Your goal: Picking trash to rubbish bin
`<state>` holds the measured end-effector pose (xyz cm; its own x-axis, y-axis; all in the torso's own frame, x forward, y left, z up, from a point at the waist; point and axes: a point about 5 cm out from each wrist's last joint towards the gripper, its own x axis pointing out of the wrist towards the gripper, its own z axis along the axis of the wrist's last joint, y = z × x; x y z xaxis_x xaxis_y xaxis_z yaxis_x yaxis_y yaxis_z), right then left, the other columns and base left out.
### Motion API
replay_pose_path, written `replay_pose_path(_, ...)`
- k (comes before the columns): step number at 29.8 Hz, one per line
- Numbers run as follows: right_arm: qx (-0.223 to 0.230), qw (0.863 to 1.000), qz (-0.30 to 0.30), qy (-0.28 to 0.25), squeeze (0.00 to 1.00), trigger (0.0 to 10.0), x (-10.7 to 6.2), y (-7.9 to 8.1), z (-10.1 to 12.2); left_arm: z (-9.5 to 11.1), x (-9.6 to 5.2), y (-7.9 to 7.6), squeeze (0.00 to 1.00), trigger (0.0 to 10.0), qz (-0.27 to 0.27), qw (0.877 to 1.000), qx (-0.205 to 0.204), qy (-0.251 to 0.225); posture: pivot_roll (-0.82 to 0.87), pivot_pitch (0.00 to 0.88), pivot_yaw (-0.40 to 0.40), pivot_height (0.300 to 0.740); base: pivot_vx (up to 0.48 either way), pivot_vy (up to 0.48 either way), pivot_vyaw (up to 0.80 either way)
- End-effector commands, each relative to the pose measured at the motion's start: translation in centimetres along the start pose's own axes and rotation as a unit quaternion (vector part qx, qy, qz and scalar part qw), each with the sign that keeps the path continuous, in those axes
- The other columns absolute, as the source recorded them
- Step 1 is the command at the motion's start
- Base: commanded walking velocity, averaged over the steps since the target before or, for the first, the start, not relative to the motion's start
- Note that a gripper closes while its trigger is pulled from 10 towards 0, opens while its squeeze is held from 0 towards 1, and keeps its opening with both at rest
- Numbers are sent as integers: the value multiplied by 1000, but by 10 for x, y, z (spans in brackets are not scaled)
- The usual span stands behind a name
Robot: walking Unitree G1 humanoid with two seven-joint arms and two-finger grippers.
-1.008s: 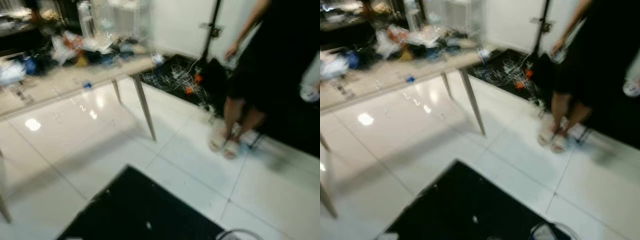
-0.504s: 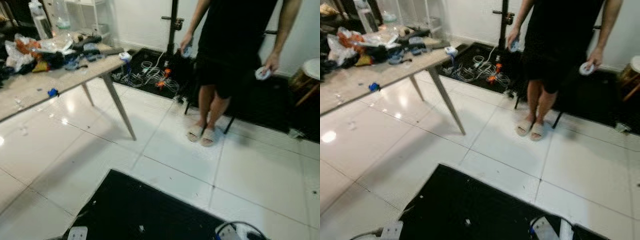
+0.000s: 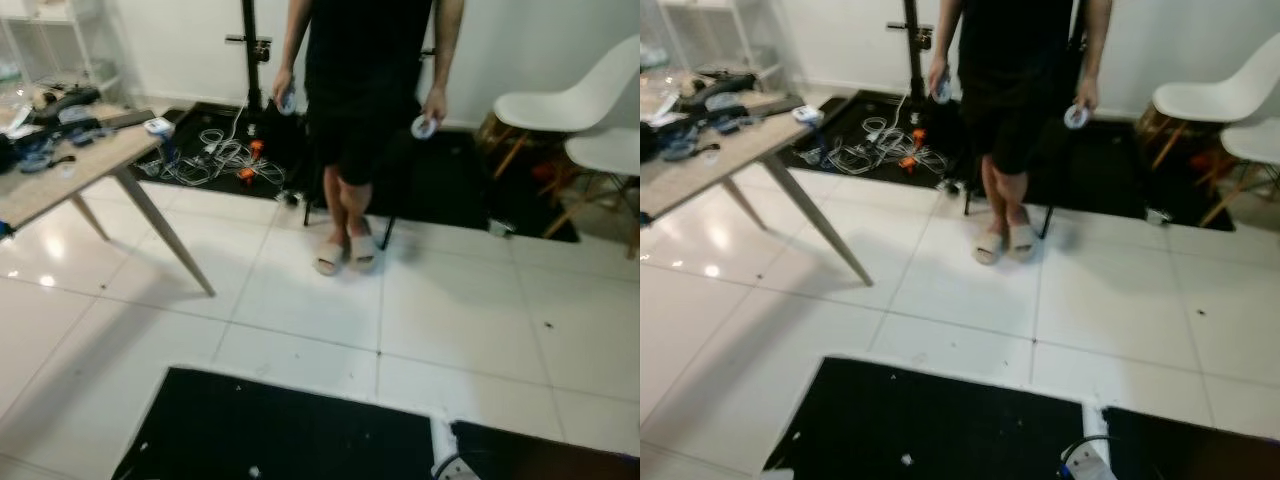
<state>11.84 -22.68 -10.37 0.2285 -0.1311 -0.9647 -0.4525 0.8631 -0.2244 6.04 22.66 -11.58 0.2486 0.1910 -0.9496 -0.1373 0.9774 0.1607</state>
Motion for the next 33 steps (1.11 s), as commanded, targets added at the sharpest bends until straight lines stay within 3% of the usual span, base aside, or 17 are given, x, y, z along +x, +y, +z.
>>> replay_pose_path(1, 1, 1000, -1, 2, 0, 10000, 0, -1, -1, 8, 1, 3, 0, 10000, 5, 1000, 8, -14, 23, 0, 30, 740, 0, 0, -800)
replay_pose_path(13, -10, 1000, -9, -13, 0, 10000, -1, -10, 11, 19, 1, 6, 0, 10000, 9, 1000, 10, -25, 23, 0, 7, 740, 0, 0, -800)
replay_pose_path(22, -13, 1000, -10, -12, 0, 10000, -2, -12, 12, 13, 1, -1, 0, 10000, 3, 1000, 5, -18, 28, 2, 6, 740, 0, 0, -800)
replay_pose_path(29, -15, 1000, 0, -4, 0, 10000, -1, -7, 6, 8, 1, -1, 0, 10000, 5, 1000, -2, -13, 45, 10, -5, 740, 0, 0, -800)
replay_pose_path(33, -16, 1000, -5, -7, 0, 10000, -1, -11, 8, 5, 0, 0, 0, 10000, 5, 1000, -6, -11, 40, 11, -4, 740, 0, 0, -800)
